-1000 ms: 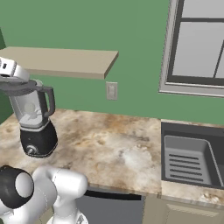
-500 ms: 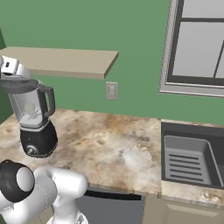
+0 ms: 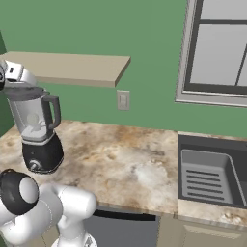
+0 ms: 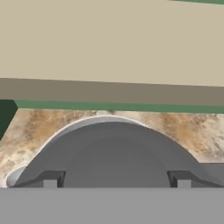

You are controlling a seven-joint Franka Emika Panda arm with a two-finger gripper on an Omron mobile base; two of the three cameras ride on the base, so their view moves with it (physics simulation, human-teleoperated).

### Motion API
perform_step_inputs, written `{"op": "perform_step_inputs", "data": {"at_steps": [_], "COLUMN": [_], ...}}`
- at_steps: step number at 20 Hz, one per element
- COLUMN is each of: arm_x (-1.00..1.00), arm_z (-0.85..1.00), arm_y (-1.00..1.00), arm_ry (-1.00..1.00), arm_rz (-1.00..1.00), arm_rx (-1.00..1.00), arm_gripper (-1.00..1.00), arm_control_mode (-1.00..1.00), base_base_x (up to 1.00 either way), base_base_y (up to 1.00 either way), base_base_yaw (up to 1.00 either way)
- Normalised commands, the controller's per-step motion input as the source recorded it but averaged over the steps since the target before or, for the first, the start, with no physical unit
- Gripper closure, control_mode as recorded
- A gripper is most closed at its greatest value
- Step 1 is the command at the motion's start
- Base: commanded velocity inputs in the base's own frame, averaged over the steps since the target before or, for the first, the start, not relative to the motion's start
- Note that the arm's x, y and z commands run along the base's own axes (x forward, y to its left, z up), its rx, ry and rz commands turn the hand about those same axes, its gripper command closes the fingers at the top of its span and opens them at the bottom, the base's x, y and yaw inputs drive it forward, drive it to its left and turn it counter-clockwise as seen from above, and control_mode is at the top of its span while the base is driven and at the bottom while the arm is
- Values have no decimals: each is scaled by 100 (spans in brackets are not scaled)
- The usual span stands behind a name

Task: Open the blender lid, put the pear in the blender, close the lid, and start the blender.

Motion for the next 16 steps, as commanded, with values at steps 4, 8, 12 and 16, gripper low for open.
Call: {"op": "perform_step_inputs", "data": {"at_steps": [4,8,12,16], "arm_x": [28,26,9,0], "arm_z": [9,0,-6,-34], "arm_y": [3,8,12,13], "arm_ry": [-2,-1,-1,0], "arm_rz": [0,0,0,0], "arm_rx": [0,0,0,0], "arm_gripper": [100,100,100,100], "arm_control_mode": [-100,-100,-100,-100], "base_base_x": [0,0,0,0], "base_base_y": [0,0,0,0], "base_base_yaw": [0,0,0,0]}}
